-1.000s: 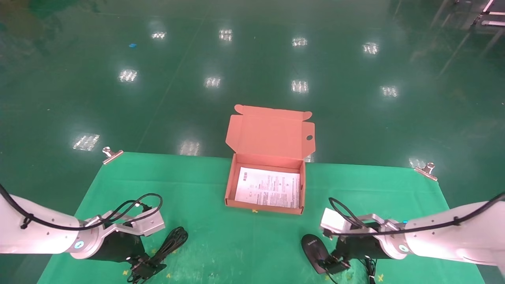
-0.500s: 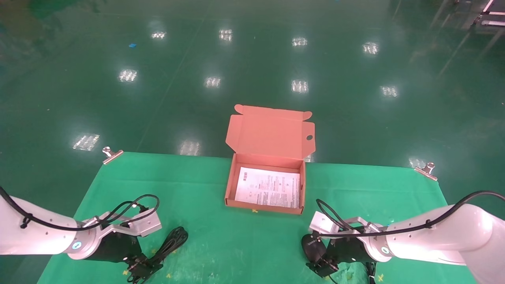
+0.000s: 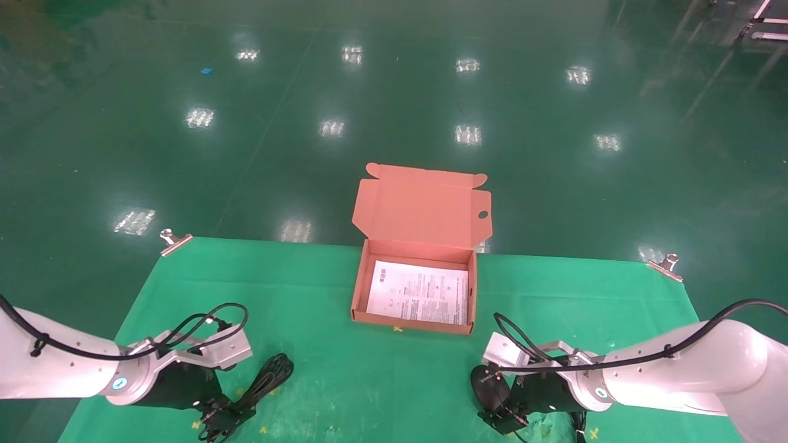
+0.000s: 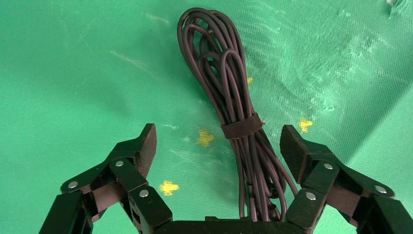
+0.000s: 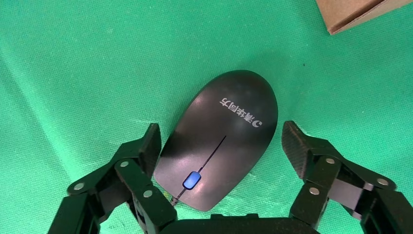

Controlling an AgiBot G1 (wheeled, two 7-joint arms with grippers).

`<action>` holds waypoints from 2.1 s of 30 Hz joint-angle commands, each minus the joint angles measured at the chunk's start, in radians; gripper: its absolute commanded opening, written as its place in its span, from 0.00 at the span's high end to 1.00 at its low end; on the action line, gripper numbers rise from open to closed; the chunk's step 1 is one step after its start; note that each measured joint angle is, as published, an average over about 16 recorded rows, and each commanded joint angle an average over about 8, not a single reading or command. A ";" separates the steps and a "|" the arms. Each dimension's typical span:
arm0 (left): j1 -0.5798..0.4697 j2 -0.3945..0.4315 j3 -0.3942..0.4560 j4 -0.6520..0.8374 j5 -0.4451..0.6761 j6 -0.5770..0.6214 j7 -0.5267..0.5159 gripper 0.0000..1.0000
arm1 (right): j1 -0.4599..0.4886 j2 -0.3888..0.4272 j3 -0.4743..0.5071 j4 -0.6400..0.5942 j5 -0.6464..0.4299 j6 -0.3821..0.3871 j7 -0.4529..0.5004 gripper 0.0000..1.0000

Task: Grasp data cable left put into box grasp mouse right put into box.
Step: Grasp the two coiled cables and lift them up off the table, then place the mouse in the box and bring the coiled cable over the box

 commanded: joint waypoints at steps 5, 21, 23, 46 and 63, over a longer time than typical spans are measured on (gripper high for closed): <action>0.000 0.000 0.000 -0.003 0.000 0.001 -0.002 1.00 | 0.000 0.001 0.000 0.002 0.001 -0.001 0.000 1.00; 0.000 -0.001 0.001 -0.006 0.001 0.004 -0.004 1.00 | -0.001 0.003 0.001 0.005 0.002 -0.003 -0.001 1.00; 0.000 -0.001 0.001 -0.006 0.002 0.004 -0.004 1.00 | -0.001 0.003 0.001 0.005 0.003 -0.003 -0.001 1.00; -0.034 -0.308 -0.031 -0.504 0.063 0.053 0.151 1.00 | 0.026 0.302 0.079 0.461 -0.019 -0.065 0.309 1.00; -0.264 -0.124 -0.094 -0.394 0.140 -0.221 0.322 1.00 | 0.309 0.082 0.159 0.466 -0.011 0.178 0.264 1.00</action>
